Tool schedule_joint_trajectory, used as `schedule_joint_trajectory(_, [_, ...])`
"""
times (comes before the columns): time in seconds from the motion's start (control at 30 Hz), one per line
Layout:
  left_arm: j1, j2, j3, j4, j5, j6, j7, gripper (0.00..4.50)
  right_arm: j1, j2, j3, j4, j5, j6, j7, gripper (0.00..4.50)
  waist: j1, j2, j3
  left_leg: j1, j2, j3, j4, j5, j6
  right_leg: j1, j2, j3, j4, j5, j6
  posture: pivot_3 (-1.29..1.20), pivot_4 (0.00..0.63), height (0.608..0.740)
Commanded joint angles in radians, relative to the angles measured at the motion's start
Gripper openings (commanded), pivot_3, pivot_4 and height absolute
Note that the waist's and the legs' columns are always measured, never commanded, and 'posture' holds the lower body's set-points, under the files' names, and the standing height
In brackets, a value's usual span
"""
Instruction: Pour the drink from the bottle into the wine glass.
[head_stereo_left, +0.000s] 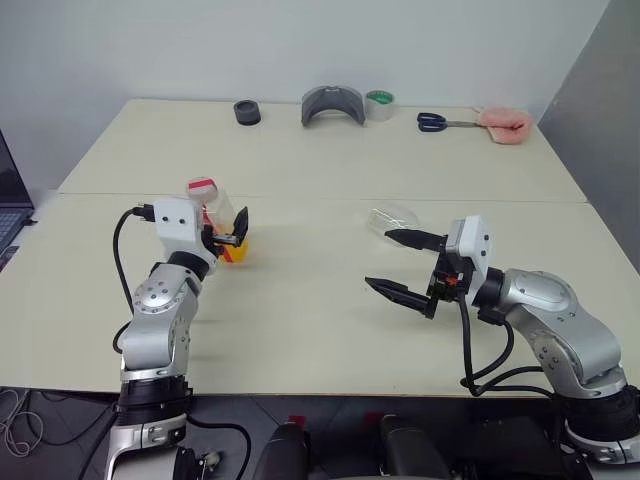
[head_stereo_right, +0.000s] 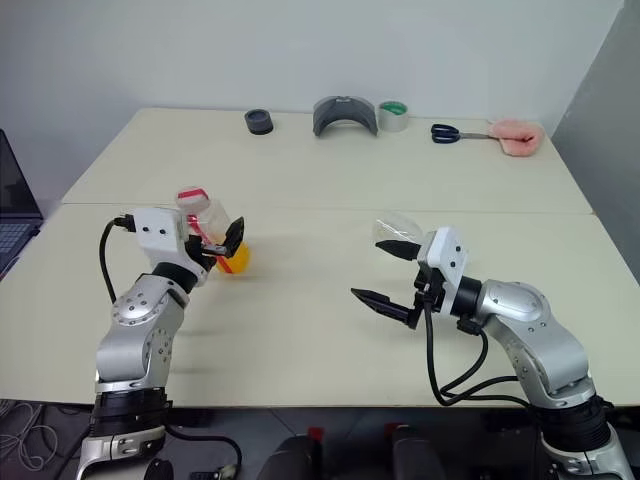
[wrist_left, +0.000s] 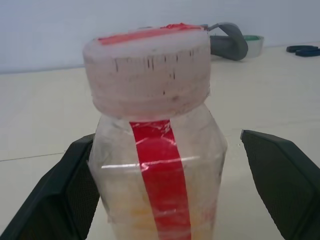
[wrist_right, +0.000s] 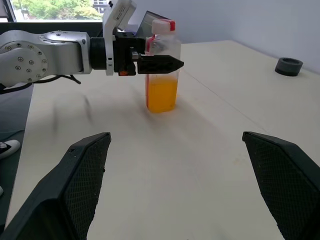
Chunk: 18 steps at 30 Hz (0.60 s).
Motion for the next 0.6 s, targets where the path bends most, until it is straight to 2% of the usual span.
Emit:
schedule_joint_trajectory(0.03, [-0.019, 0.001, -0.009, -0.039, 0.017, 0.008, 0.021, 4.49, -0.025, -0.011, -0.014, -0.01, 0.015, -0.001, 0.015, 4.5, 0.0, 0.0, 0.0, 0.0, 0.0, 0.0, 0.0, 0.0, 0.0, 0.0, 0.0, 0.0, 0.0, 0.0, 0.0, 0.0, 0.15, 0.74])
schedule_joint_trajectory(0.6, [-0.046, 0.011, -0.017, -0.02, 0.053, 0.023, 0.051, 4.49, -0.042, -0.015, -0.022, 0.018, 0.012, -0.003, 0.031, 4.5, 0.001, 0.0, 0.0, 0.0, 0.0, 0.0, 0.0, 0.0, 0.0, 0.0, 0.0, 0.0, 0.0, 0.0, 0.0, 0.0, 0.15, 0.74])
